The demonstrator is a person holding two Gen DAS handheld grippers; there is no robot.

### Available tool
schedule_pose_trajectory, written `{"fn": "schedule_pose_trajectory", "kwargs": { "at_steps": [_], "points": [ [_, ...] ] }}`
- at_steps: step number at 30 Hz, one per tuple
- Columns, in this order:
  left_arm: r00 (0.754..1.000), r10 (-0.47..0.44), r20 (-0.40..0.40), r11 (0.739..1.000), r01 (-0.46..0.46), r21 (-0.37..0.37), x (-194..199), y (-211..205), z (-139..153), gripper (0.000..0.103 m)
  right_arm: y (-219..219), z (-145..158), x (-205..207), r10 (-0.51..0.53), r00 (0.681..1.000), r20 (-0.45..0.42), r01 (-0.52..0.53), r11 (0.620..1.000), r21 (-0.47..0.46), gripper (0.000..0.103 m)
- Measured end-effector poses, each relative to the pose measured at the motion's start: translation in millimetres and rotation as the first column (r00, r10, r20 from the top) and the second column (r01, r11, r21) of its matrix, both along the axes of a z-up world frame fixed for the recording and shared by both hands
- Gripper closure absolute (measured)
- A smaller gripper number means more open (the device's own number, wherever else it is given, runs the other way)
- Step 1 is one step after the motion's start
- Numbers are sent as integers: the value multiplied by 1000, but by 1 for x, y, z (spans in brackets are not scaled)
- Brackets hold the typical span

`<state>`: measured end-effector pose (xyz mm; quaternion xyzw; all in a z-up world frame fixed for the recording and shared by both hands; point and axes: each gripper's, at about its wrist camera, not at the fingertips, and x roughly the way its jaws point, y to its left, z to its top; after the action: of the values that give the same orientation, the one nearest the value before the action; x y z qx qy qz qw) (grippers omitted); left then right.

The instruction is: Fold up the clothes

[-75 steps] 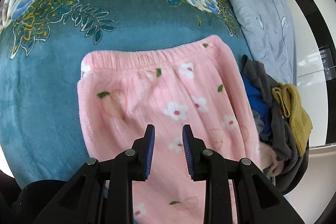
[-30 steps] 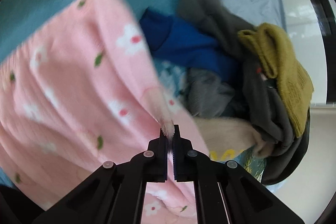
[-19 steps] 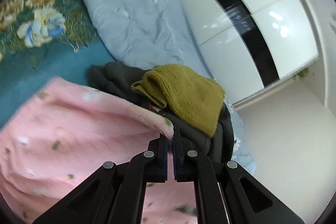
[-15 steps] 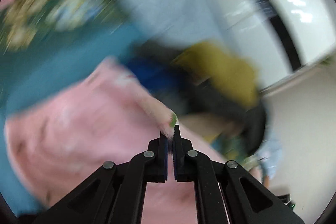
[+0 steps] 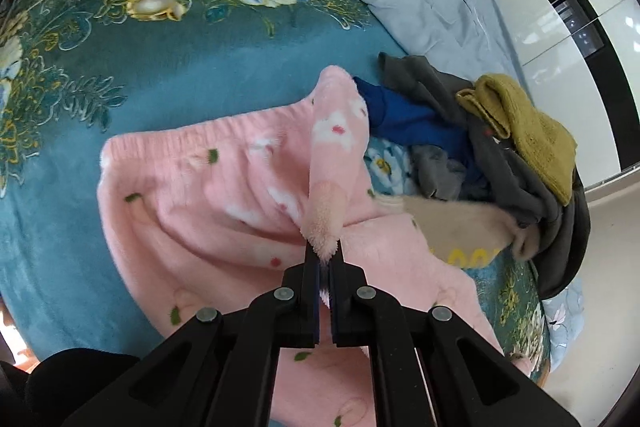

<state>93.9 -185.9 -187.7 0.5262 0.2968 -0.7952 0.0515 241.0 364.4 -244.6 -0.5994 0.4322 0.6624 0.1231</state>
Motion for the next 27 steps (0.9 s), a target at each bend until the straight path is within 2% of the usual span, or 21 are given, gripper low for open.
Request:
{"fn": "schedule_pose_trajectory", "kwargs": {
  "at_steps": [4, 7, 9, 11, 14, 17, 19, 21, 23, 25, 27],
  "points": [
    [996, 16, 87, 999, -13, -35, 2, -4, -22, 100, -2, 6, -9, 25, 1000, -8, -24, 999, 44, 96],
    [994, 50, 101, 999, -51, 8, 3, -15, -27, 100, 5, 23, -22, 43, 998, -47, -38, 993, 110, 94],
    [993, 59, 105, 998, -61, 22, 4, -18, -29, 100, 18, 33, -37, 16, 997, -76, -4, 988, 153, 72],
    [993, 65, 98, 997, -68, 36, 7, -20, -29, 100, 28, 36, -53, -19, 994, -105, 35, 987, 158, 61],
    [993, 73, 89, 995, -78, 55, 12, -23, -29, 100, 41, 36, -78, -66, 989, -136, 87, 983, 159, 58],
    [993, 73, 89, 995, -79, 62, 12, -20, -29, 100, 54, 21, -96, -137, 985, -104, 151, 978, 143, 58],
    [993, 75, 92, 994, -81, 67, 11, -20, -30, 100, 62, 15, -102, -200, 977, -74, 208, 970, 123, 61],
    [993, 76, 95, 994, -83, 75, 11, -20, -32, 100, 69, 12, -105, -246, 968, -43, 250, 962, 113, 87],
    [992, 76, 97, 993, -85, 84, 10, -21, -33, 100, 71, 22, -107, -235, 970, -55, 240, 962, 129, 99],
    [993, 73, 89, 992, -81, 95, 10, -22, -32, 100, 73, 35, -111, -217, 973, -80, 227, 963, 147, 103],
    [997, 70, 28, 990, -73, 118, 13, -23, -26, 100, 76, 63, -113, -190, 968, -163, 218, 960, 177, 103]
  ]
}}
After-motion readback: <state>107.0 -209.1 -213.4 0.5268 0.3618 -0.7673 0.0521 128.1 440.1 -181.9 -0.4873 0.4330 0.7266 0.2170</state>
